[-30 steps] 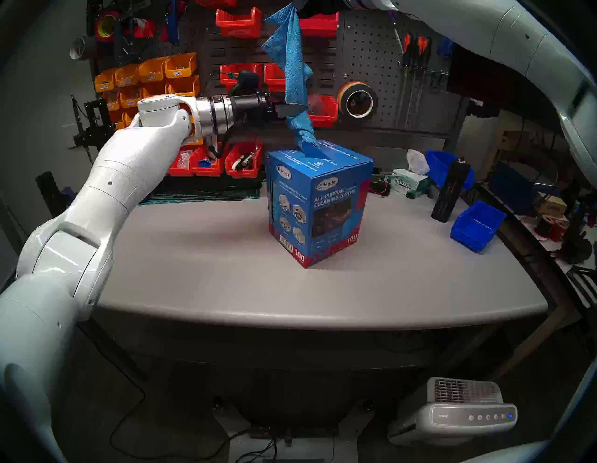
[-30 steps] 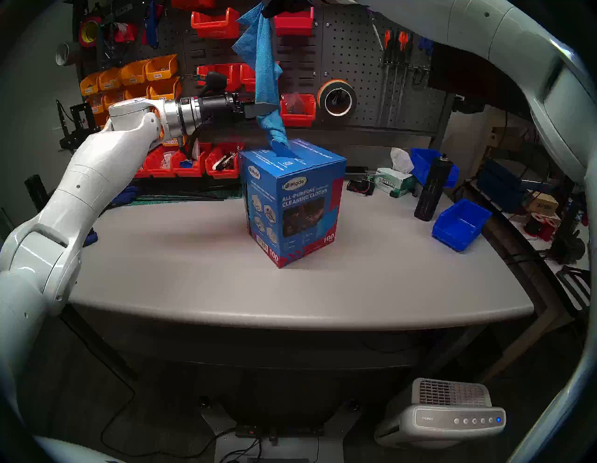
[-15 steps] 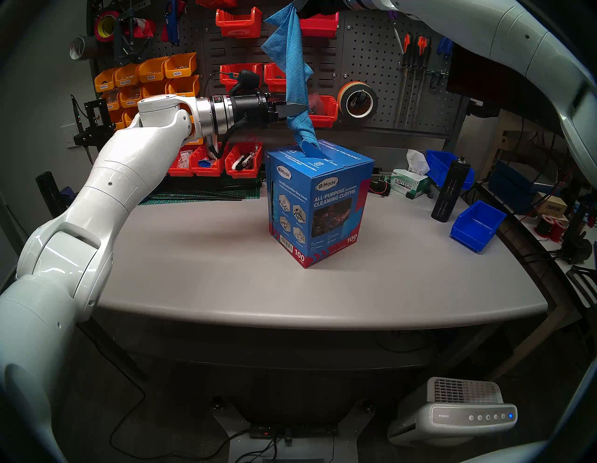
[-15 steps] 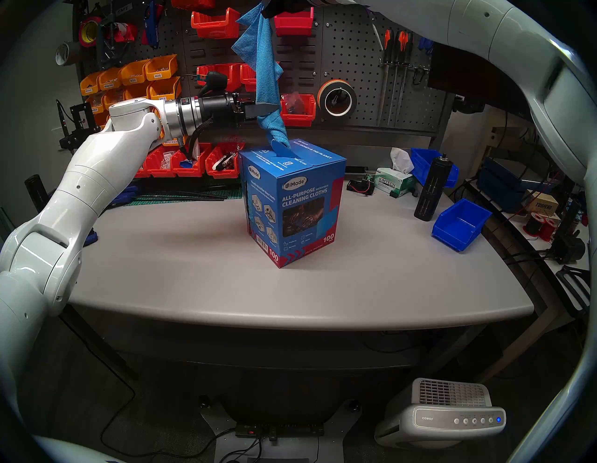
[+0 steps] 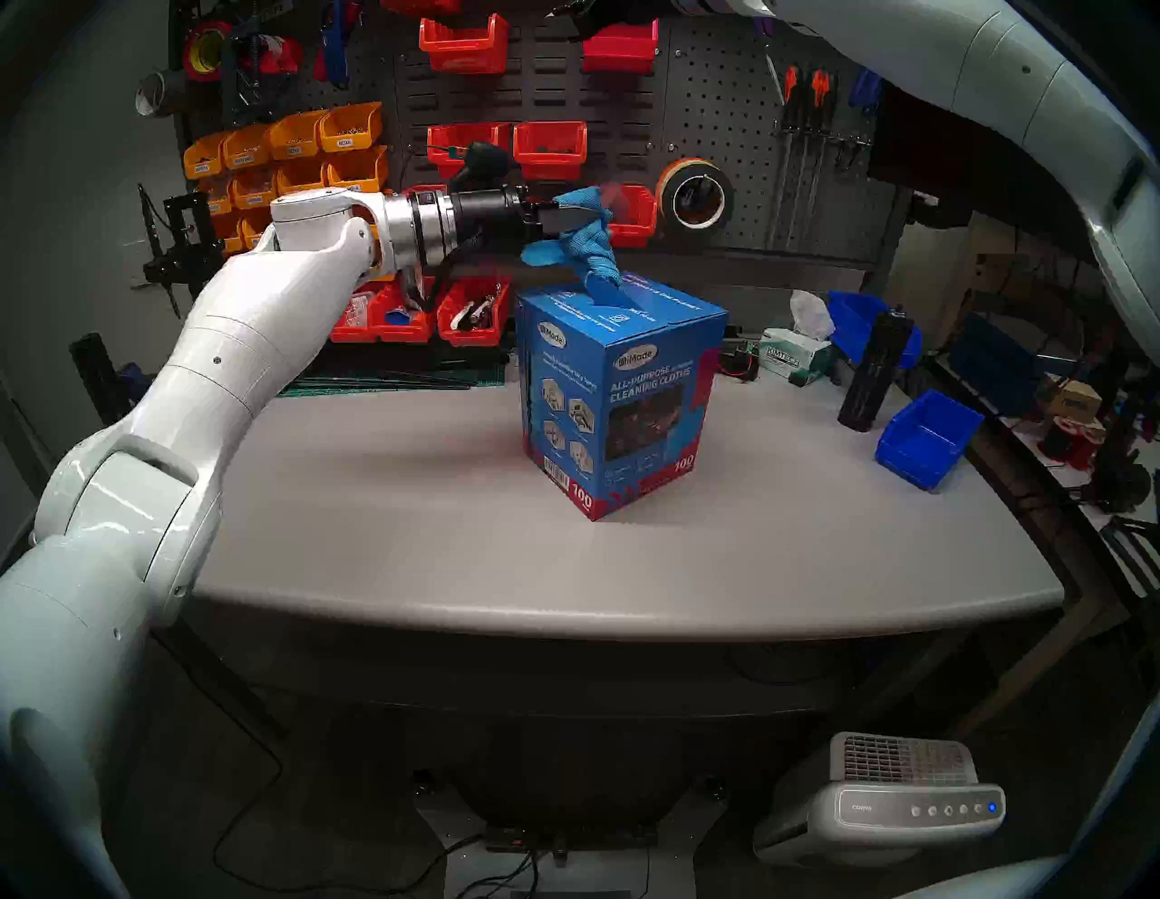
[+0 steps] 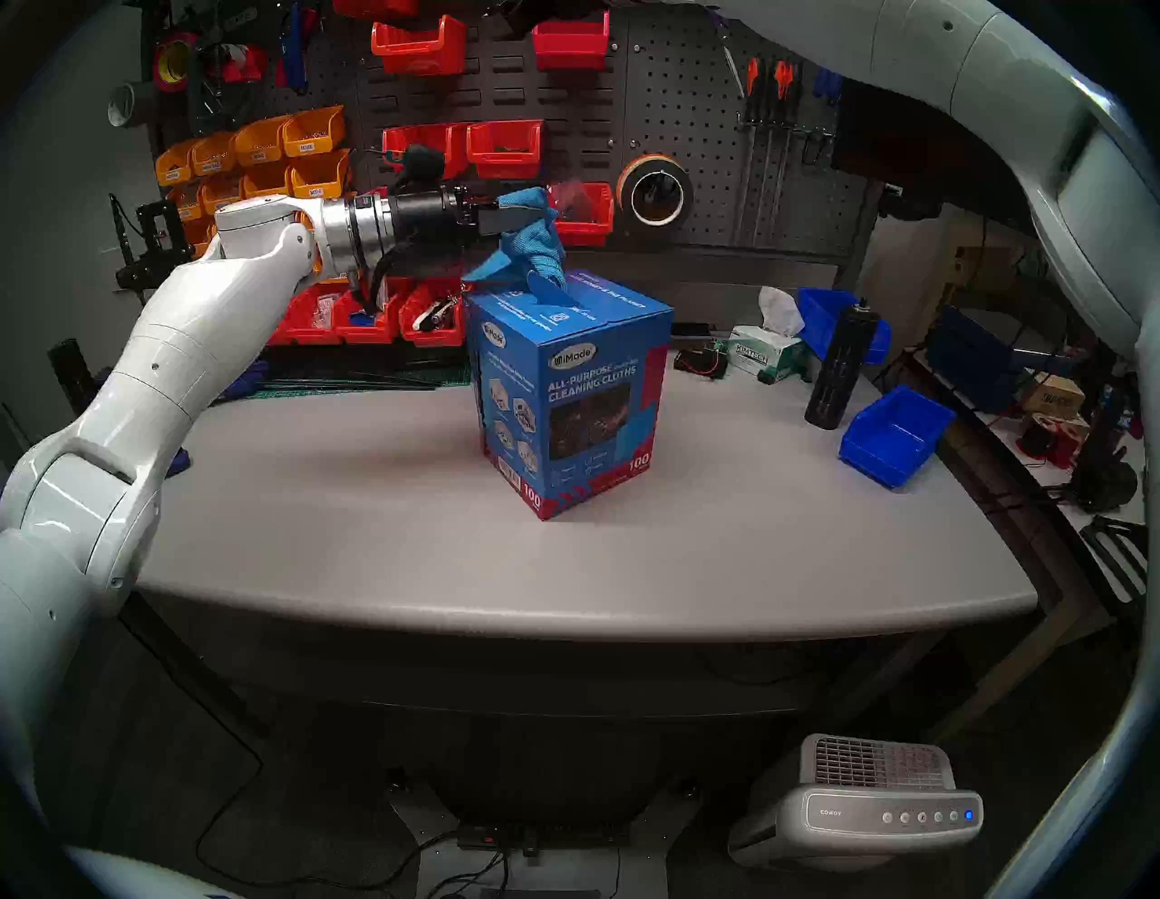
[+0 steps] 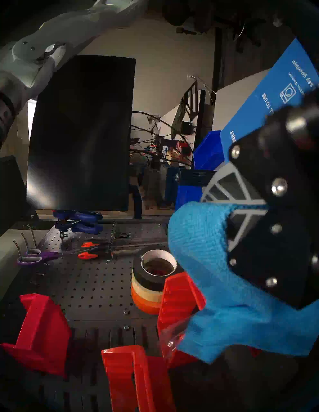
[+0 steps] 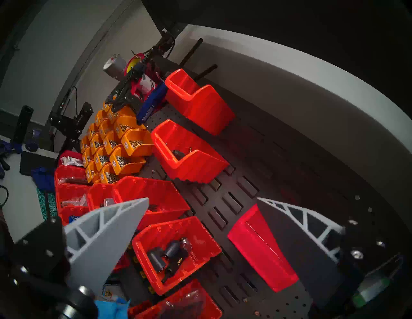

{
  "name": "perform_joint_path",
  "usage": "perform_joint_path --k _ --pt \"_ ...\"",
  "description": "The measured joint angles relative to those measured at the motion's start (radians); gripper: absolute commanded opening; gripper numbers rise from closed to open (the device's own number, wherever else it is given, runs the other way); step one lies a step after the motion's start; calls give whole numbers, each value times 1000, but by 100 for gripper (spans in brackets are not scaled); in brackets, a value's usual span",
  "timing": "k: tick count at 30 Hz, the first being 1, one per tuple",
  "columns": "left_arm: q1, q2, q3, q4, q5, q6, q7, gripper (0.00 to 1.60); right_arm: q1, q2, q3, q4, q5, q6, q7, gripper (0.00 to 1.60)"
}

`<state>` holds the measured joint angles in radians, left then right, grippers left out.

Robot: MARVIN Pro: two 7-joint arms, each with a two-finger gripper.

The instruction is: Take out a shop towel

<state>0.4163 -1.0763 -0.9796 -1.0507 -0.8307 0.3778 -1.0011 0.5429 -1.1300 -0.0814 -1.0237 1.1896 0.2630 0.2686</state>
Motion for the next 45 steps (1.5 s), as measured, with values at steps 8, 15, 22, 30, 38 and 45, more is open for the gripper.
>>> perform_joint_path --k 8,15,22,30,38,45 --pt "2 -1 0 0 0 0 -1 0 3 1 1 4 6 0 6 160" --pt "4 -1 0 0 1 0 -2 0 16 13 -2 0 3 13 22 160" --pt "5 -2 -1 0 1 0 -1 0 27 36 -10 -27 -5 50 36 160" --pt "6 -2 -1 0 1 1 0 0 45 80 -35 -71 -26 111 79 160" --pt "6 -2 -1 0 1 0 0 0 69 134 -56 -96 -47 168 123 160" --pt "7 -2 -1 0 1 0 0 0 94 183 -67 -133 -51 233 187 160"
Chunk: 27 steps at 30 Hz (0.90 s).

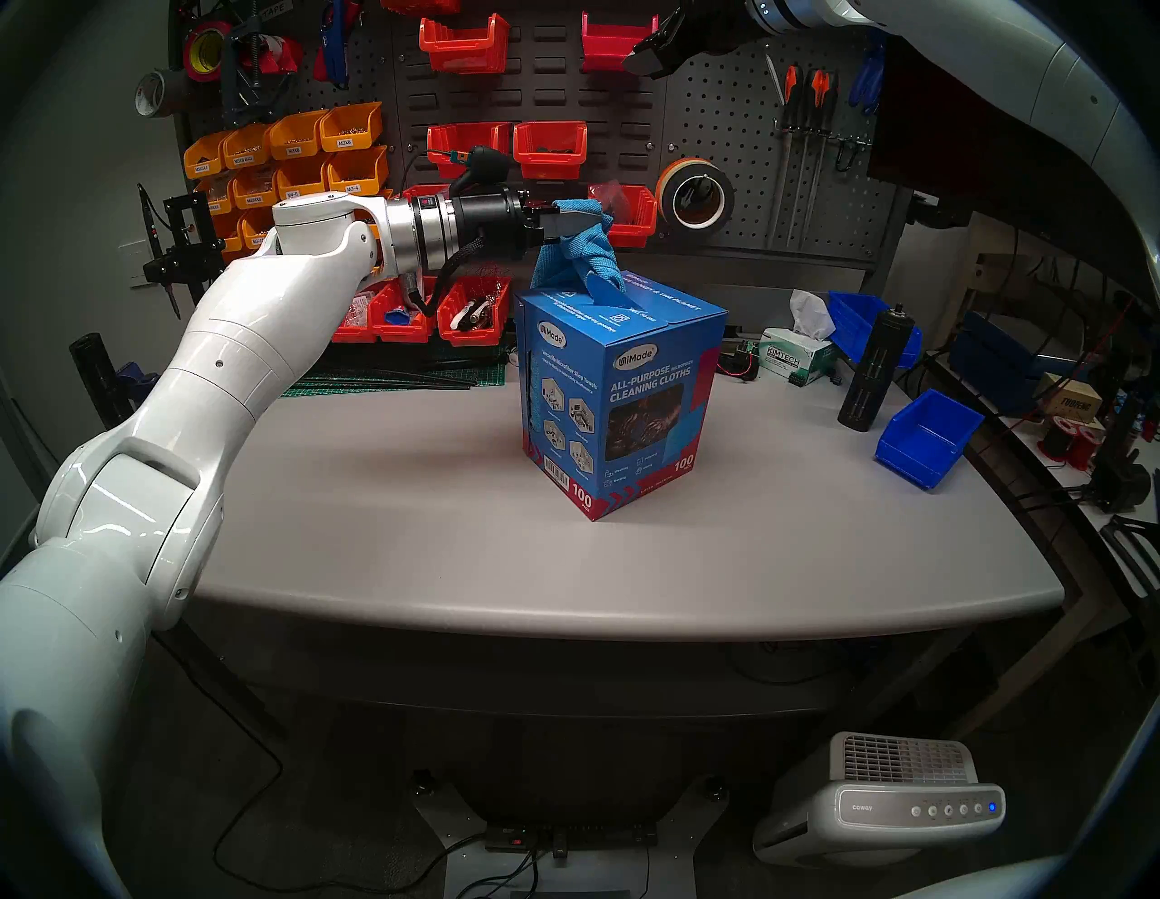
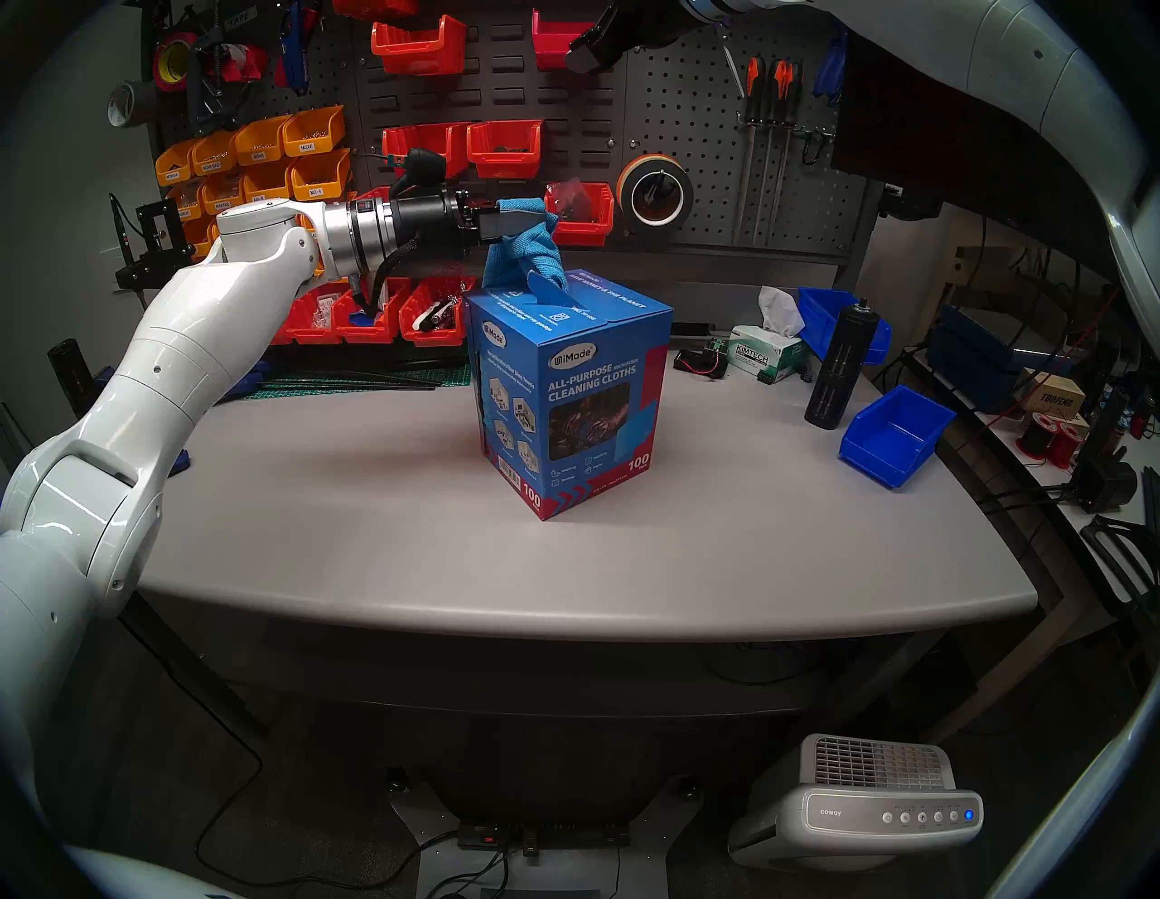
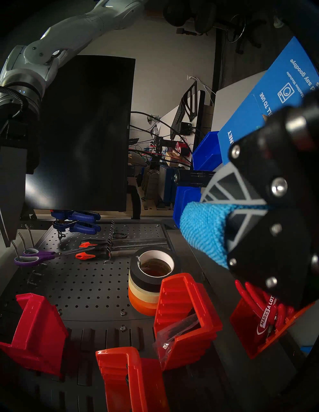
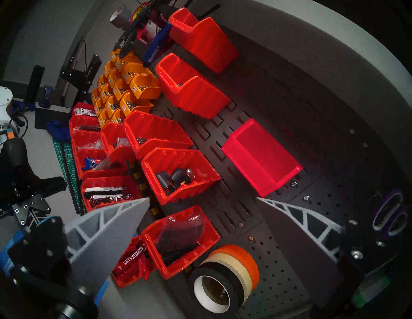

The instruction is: Take out a shop towel

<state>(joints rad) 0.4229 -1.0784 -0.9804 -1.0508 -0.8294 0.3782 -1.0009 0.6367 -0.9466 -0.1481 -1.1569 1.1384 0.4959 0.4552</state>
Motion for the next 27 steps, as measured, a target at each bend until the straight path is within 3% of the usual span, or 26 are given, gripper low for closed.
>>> perform_joint_path --k 14,27 --pt "0 0 0 0 0 0 0 0 34 75 -21 -82 5 126 143 160" --pt "0 0 0 0 0 1 1 0 39 104 -22 -117 33 181 185 160"
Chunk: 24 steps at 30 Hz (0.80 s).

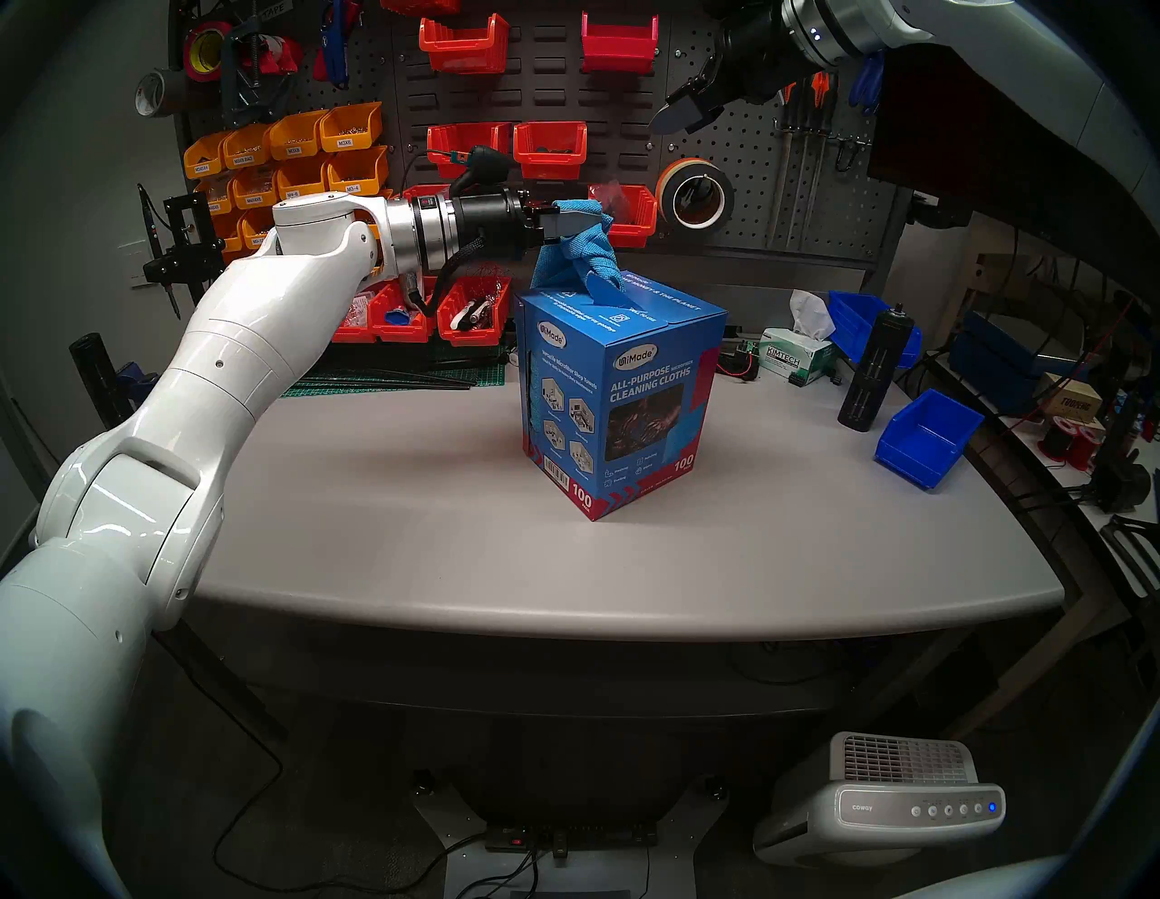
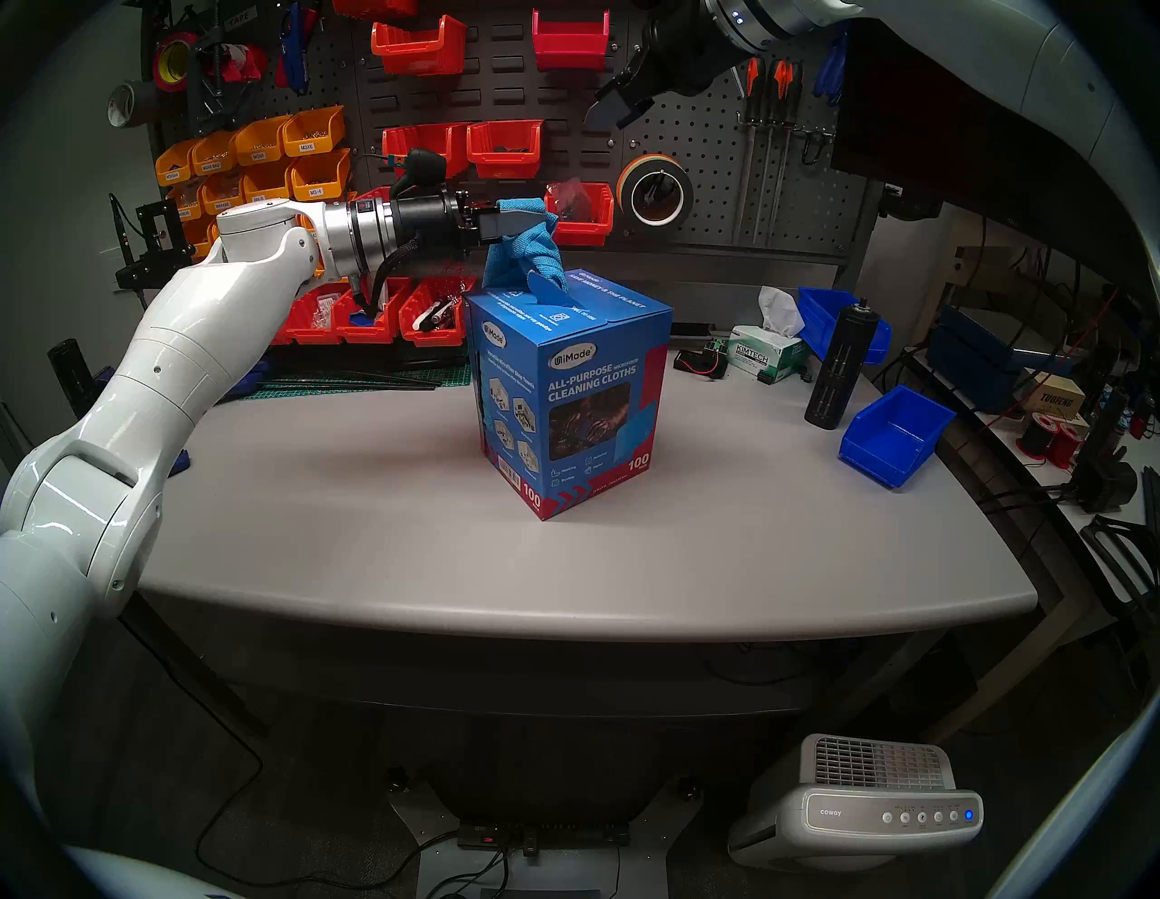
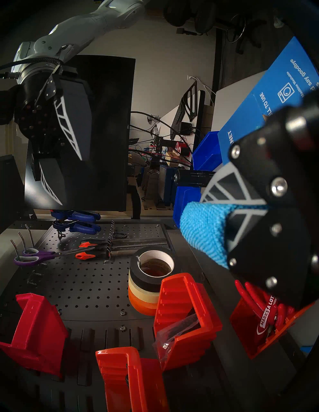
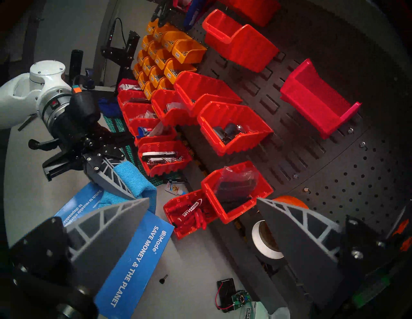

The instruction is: Take out a shop towel

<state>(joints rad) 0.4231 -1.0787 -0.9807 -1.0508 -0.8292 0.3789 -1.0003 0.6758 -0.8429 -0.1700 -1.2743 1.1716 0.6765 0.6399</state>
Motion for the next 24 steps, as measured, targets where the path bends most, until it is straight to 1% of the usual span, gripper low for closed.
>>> perform_joint_path --k 10,24 --pt "0 0 0 0 0 0 0 0 -3 -2 4 9 16 -6 -17 160" --pt "0 0 0 0 0 0 0 0 -28 -41 22 32 56 -48 -73 160"
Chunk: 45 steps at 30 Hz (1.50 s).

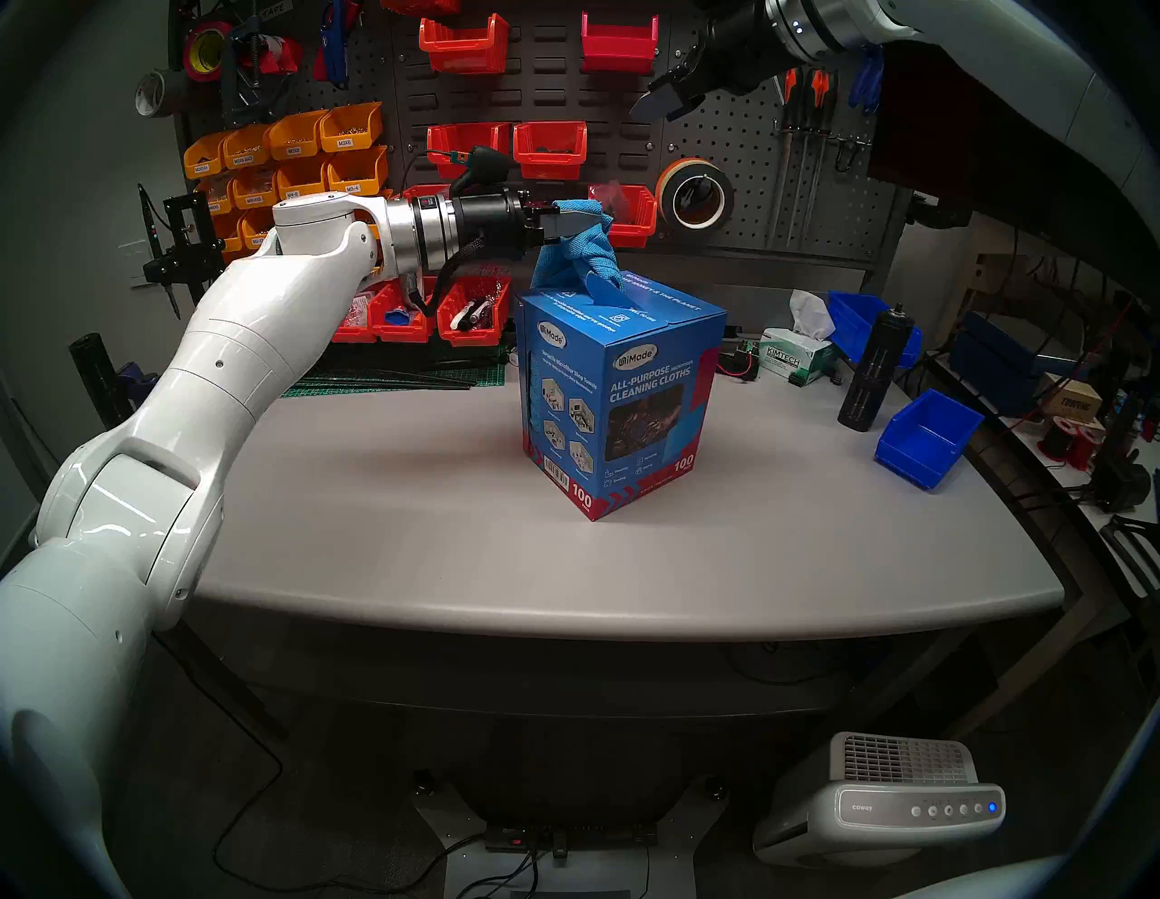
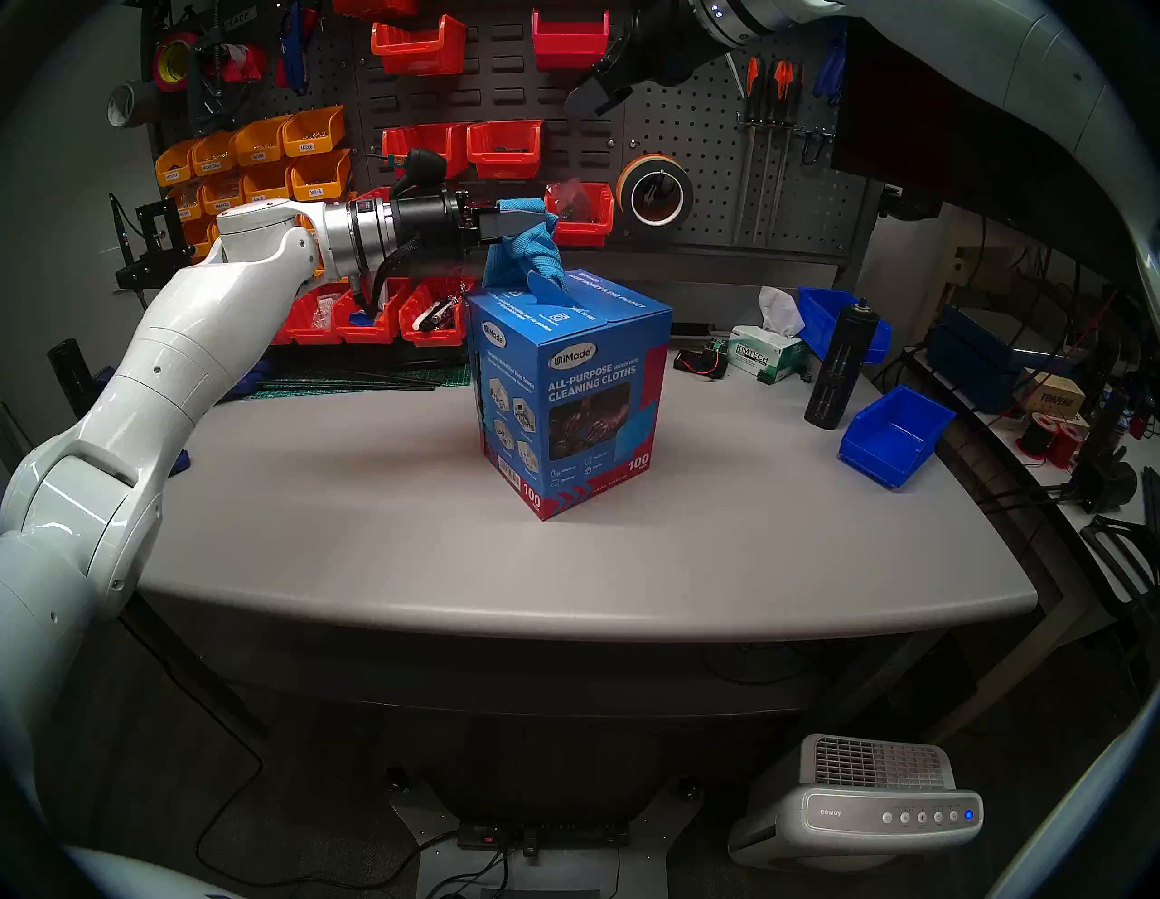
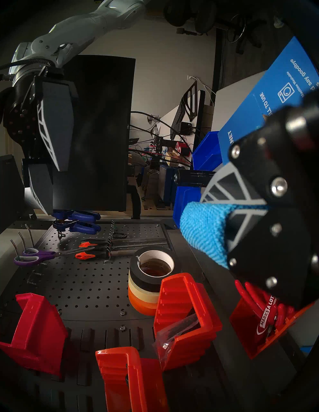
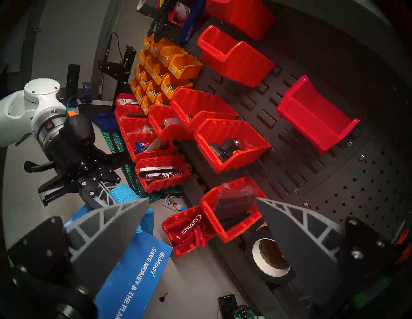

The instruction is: Take out a shop towel

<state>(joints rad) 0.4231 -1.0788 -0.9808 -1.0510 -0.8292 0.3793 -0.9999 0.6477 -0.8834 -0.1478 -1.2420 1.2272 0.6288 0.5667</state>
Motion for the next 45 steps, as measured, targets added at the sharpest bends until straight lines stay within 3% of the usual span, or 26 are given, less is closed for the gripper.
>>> perform_joint_path --k 21,45 --pt "0 0 0 0 0 0 0 0 -18 -36 3 29 28 -40 -67 160" --pt "0 0 0 1 0 0 -7 0 -18 -34 0 32 31 -47 -82 160"
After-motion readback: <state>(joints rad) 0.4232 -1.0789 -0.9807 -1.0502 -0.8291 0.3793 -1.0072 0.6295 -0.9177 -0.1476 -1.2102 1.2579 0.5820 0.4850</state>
